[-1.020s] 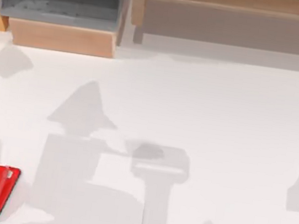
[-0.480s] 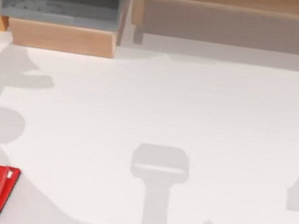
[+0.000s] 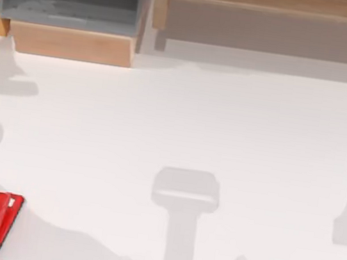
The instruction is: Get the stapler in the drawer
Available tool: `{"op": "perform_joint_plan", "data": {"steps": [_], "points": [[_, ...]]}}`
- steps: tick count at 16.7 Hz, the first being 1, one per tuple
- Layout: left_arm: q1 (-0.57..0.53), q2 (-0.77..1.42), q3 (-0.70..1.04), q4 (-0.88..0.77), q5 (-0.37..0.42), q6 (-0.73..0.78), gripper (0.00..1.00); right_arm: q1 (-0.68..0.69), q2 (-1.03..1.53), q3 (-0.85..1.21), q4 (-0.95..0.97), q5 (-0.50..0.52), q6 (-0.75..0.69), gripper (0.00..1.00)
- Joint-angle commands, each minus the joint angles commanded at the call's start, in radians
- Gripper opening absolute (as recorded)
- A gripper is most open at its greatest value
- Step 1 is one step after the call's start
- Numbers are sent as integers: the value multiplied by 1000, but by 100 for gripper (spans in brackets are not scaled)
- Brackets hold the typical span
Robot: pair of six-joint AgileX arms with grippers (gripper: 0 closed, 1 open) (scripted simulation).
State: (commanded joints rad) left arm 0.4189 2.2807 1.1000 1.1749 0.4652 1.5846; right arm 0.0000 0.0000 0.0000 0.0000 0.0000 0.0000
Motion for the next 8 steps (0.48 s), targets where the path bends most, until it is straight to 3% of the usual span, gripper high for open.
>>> {"op": "perform_joint_plan", "data": {"steps": [8], "points": [[-24, 50, 106, -56, -23, -1, 100, 0, 0, 0, 0, 0, 0, 100]]}}
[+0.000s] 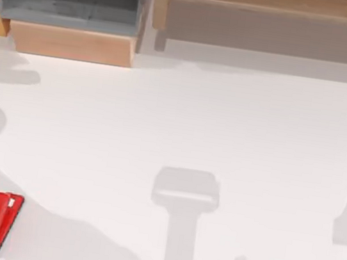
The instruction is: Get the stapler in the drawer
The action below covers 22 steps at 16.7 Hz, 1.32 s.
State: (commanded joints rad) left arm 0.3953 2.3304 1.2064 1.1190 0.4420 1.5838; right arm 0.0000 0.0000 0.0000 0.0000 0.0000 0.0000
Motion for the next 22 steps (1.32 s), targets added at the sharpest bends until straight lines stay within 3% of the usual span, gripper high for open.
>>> {"op": "perform_joint_plan", "data": {"steps": [4, 17, 22], "points": [[-2, 4, 8, -4, -2, 0, 100, 0, 0, 0, 0, 0, 0, 100], [-2, 4, 8, -4, -2, 0, 2, 0, 0, 0, 0, 0, 0, 100], [-2, 4, 8, -4, -2, 0, 0, 0, 0, 0, 0, 0, 0, 100]]}}
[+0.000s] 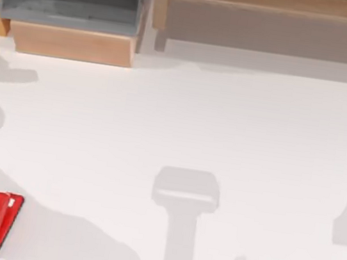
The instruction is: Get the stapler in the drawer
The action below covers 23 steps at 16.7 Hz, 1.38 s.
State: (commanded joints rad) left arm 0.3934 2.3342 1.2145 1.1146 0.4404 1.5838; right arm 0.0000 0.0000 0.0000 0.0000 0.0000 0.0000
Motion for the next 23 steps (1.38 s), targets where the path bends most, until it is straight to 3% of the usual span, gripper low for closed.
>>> {"op": "perform_joint_plan", "data": {"steps": [6, 13, 19, 23], "points": [[9, -5, -18, 5, 6, -3, 0, 0, 0, 0, 0, 0, 0, 100], [67, -106, -257, 124, 63, -2, 0, 0, 0, 0, 0, 0, 0, 100], [72, -115, -278, 138, 69, -1, 0, 0, 0, 0, 0, 0, 0, 100], [109, -163, -383, 198, 112, 2, 0, 0, 0, 0, 0, 0, 0, 100]]}}
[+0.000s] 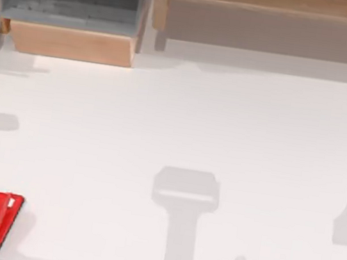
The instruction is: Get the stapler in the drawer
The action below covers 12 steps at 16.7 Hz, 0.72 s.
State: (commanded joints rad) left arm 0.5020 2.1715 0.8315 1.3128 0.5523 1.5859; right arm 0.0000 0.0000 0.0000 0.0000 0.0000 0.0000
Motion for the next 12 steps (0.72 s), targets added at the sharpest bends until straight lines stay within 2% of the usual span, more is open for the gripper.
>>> {"op": "perform_joint_plan", "data": {"steps": [4, 9, 12], "points": [[51, -51, -129, 66, 44, 1, 0, 0, 0, 0, 0, 0, 0, 100], [52, -52, -134, 71, 47, 2, 0, 0, 0, 0, 0, 0, 0, 100], [84, -76, -186, 109, 83, 8, 0, 0, 0, 0, 0, 0, 0, 100]]}}
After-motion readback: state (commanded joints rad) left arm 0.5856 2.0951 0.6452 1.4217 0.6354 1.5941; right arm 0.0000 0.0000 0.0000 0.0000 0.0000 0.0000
